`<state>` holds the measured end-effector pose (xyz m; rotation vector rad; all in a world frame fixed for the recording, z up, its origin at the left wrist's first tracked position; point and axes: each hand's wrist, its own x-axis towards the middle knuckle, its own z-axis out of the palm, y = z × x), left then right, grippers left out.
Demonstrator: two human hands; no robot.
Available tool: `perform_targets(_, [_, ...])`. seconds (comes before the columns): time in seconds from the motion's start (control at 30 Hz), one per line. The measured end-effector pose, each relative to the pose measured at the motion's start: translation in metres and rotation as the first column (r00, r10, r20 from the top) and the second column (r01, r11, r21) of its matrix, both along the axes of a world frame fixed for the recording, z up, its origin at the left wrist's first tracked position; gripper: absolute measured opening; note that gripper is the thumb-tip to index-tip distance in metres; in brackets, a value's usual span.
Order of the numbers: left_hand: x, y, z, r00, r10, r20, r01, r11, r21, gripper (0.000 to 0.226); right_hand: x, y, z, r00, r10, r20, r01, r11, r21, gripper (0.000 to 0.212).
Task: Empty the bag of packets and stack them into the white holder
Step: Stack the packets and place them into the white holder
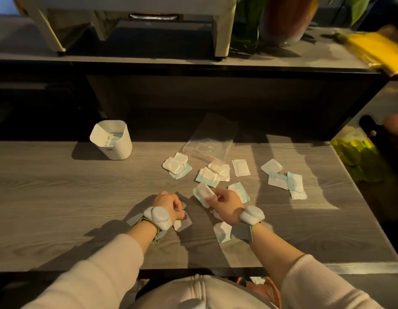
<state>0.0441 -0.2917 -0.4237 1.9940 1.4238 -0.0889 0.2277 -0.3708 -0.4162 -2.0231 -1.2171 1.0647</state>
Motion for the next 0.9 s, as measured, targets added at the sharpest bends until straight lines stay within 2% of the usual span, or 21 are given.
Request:
perform_targets(0.13, [0.005,0.005,0.007,0.952,0.084,0.294,-0.070,0.996,-0.058,0.022,0.006,0.004,0.001,0.992,-0.093,-0.088,0.098,0.994,0.053,0.017])
perform_targets(0.23, [0.016,0.009,0.018,0.815,0.223,0.535,-0.155,0.973,-0.170,0.021,0.010,0.006,0.005,0.989,-0.092,-0.117,0.103,0.990,0.099,0.007])
perform_targets(0.37, [0.030,0.012,0.026,0.677,0.351,0.647,-0.270,0.936,-0.225,0.025,0.006,0.008,0.015,0.966,-0.094,-0.240,0.136,0.976,0.168,0.015])
perform_targets(0.4, [0.032,0.011,0.026,0.633,0.404,0.660,-0.303,0.914,-0.269,0.024,0.004,0.008,0.017,0.961,-0.093,-0.262,0.145,0.972,0.186,0.017])
perform_targets(0.47, [0.039,0.011,0.027,0.481,0.553,0.680,-0.321,0.833,-0.450,0.023,0.005,0.010,0.022,0.973,-0.062,-0.222,0.112,0.969,0.222,0.018])
perform_targets(0.57, [0.050,0.007,0.030,0.230,0.753,0.616,-0.179,0.655,-0.734,0.018,0.004,0.011,0.030,0.997,-0.006,-0.080,0.024,0.974,0.223,0.025])
perform_targets(0.63, [0.056,0.008,0.031,0.136,0.823,0.552,-0.134,0.568,-0.812,0.013,0.004,0.012,0.033,0.999,0.016,-0.050,-0.004,0.976,0.217,0.026])
perform_targets(0.7, [0.059,0.009,0.028,0.102,0.860,0.501,-0.126,0.510,-0.851,0.008,0.004,0.013,0.032,0.997,0.016,-0.074,0.001,0.976,0.220,0.026])
perform_targets(0.77, [0.060,0.009,0.026,0.103,0.870,0.482,-0.125,0.492,-0.862,0.008,0.006,0.015,0.028,0.994,0.006,-0.109,0.018,0.977,0.213,0.024])
perform_targets(0.83, [0.060,0.009,0.023,0.118,0.865,0.488,-0.172,0.502,-0.848,0.019,0.009,0.016,0.022,0.995,-0.025,-0.095,0.046,0.975,0.217,0.022])
perform_targets(0.9, [0.060,0.008,0.022,0.136,0.870,0.474,-0.230,0.493,-0.839,0.029,0.014,0.017,0.017,0.989,-0.127,-0.077,0.141,0.962,0.234,0.019])
